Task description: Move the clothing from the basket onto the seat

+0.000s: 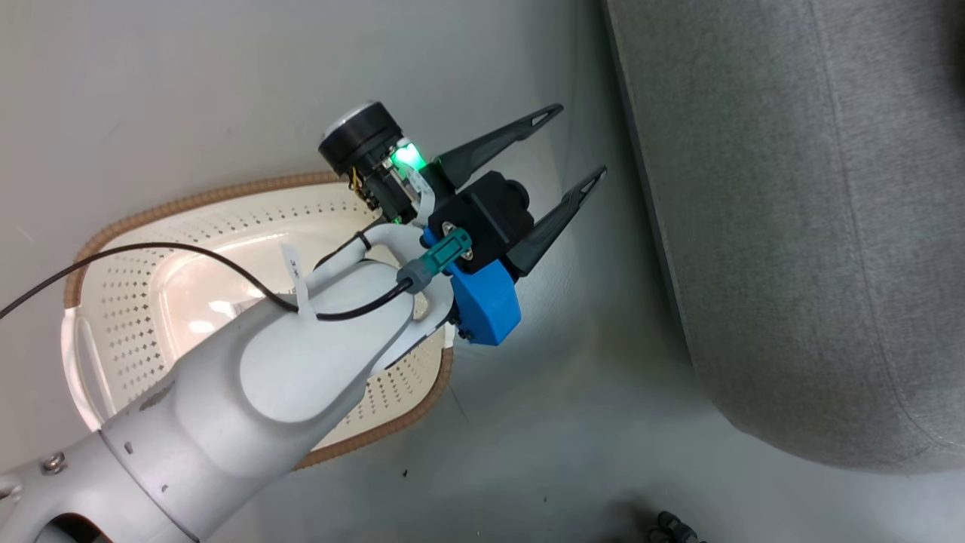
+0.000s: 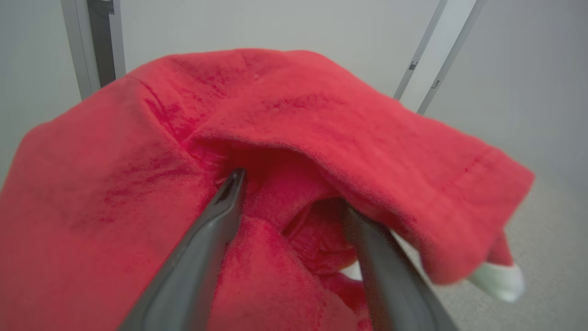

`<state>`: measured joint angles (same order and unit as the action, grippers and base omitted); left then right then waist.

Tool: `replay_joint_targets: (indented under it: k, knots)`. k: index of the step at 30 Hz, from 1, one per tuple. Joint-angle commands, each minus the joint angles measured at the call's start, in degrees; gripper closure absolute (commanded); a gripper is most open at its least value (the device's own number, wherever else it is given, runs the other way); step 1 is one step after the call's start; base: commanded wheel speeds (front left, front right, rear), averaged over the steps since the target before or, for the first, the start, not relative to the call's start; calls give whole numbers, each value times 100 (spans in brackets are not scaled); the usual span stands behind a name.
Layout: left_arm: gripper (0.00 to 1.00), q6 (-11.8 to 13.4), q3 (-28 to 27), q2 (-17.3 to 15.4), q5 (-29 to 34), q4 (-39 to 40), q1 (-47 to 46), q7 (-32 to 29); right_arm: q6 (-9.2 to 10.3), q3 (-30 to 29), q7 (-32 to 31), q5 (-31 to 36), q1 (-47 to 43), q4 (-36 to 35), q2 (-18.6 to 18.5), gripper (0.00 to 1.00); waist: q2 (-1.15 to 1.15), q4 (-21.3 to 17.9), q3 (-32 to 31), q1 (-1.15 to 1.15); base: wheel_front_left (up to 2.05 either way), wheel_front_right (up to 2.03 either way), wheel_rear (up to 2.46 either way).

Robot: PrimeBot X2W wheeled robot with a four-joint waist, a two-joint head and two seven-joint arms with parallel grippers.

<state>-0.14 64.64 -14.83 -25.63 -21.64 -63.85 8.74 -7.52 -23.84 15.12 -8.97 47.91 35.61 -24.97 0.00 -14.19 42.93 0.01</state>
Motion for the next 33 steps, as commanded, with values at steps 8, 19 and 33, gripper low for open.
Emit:
replay_joint_targets:
  k: [8, 19, 33]
  knots:
    - [0, 64, -13, 71, -209, -209, 409, 276, 6, 64, 3, 159, -1067, -480, 438, 0, 0, -81, -785, -1, 0, 0, 0]
    - [0, 428, -653, -49, -708, -452, 1322, 634, 6, 677, 4, 300, -2060, -1320, 774, 0, 0, 56, -1935, -1, 0, 0, 0]
    - [0, 891, -3169, -195, -129, 664, 3250, 647, 5, 1858, 3, 192, -2749, -2089, 1164, 0, 0, 695, -3031, -1, 0, 0, 0]
